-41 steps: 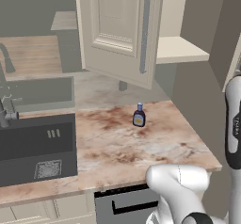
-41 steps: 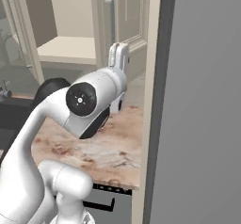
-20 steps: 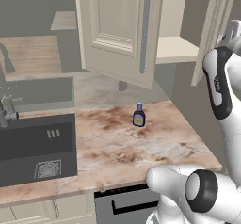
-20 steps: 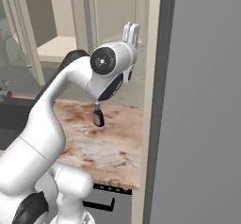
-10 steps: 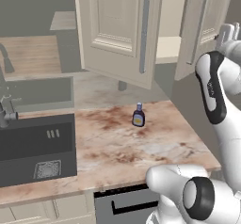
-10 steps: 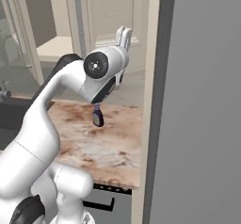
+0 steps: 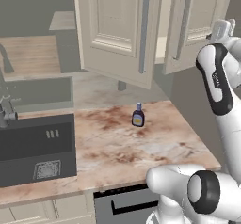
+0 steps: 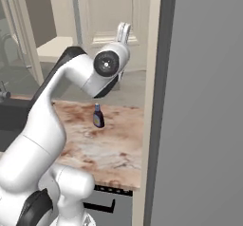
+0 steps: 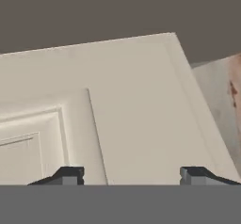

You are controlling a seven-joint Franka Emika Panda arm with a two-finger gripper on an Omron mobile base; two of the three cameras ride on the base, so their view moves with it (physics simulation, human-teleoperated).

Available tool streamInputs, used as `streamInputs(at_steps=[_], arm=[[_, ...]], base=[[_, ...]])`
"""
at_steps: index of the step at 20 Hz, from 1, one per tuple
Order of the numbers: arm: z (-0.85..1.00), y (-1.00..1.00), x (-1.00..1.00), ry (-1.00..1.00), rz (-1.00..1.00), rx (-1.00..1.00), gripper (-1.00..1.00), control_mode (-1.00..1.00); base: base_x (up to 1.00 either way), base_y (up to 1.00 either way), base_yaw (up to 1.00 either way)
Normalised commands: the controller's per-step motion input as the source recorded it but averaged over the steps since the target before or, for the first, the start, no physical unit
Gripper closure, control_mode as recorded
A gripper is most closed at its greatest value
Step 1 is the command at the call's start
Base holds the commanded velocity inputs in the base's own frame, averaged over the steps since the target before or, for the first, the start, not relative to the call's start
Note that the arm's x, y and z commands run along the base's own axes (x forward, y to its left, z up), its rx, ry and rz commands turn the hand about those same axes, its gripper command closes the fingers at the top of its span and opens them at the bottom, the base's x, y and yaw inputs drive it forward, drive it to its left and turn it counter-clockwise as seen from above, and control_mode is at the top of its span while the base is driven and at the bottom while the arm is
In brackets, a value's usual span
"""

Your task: Close all open cabinet doors.

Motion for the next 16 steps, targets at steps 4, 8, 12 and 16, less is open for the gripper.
streamInputs(at_steps=[4,8,12,16], arm=[[0.0,0.55,0.91,0.0,0.3,0.0,-1.0,-1.0],[-0.03,0.55,0.84,0.0,0.34,0.0,-1.0,-1.0],[-0.3,0.86,0.92,0.01,0.26,0.0,-1.0,-1.0],[-0.41,1.0,0.89,-0.02,0.04,-0.01,-1.0,-1.0]], base=[[0.0,0.0,0.0],[0.0,0.0,0.0],[0.0,0.0,0.0],[0.0,0.0,0.0]])
